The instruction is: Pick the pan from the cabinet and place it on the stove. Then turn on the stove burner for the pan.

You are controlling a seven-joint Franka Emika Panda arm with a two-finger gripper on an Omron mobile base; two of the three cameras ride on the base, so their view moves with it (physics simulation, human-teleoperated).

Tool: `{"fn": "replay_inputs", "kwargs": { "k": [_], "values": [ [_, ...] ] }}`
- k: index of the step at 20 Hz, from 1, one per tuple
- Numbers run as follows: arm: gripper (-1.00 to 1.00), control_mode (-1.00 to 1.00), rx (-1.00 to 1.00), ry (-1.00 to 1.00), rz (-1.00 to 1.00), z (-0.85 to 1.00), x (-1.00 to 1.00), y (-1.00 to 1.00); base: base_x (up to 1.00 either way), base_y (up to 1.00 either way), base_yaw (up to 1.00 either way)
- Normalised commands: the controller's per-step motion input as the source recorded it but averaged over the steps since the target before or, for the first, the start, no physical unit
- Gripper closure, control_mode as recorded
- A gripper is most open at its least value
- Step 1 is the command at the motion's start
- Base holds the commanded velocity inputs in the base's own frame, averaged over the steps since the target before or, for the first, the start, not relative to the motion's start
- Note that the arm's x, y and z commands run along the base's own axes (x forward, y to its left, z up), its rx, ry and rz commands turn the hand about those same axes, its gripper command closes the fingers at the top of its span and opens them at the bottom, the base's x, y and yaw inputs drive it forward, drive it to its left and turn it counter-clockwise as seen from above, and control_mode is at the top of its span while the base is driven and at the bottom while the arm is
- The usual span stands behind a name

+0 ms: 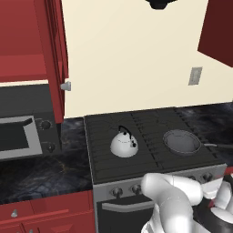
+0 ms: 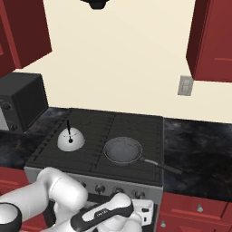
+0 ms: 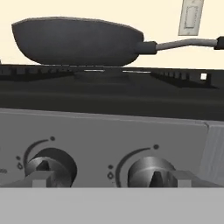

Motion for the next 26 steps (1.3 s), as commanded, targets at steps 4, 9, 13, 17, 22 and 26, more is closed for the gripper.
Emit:
{"fn": "replay_inputs", "kwargs": {
  "k": [4,9,13,17,22,26],
  "values": [
    [-1.00,-1.00,0.00,0.00,-0.06,-0.05,0.11,-0.05,0.00,0.00,0.00],
    [-1.00,-1.00,0.00,-0.01,-0.07,-0.17,-0.08,-0.21,0.00,0.00,0.00],
    [-1.00,-1.00,0.00,-0.02,-0.06,-0.16,-0.12,-0.17,0.00,0.00,0.00],
    [-1.00,-1.00,0.00,-0.04,-0.01,-0.04,0.00,-0.06,0.00,0.00,0.00],
    [-1.00,-1.00,0.00,-0.04,0.00,-0.01,0.00,-0.01,0.00,0.00,0.00],
    [-1.00,-1.00,0.00,-0.03,0.00,0.00,0.00,0.00,0.00,0.00,0.00]
  ]
}}
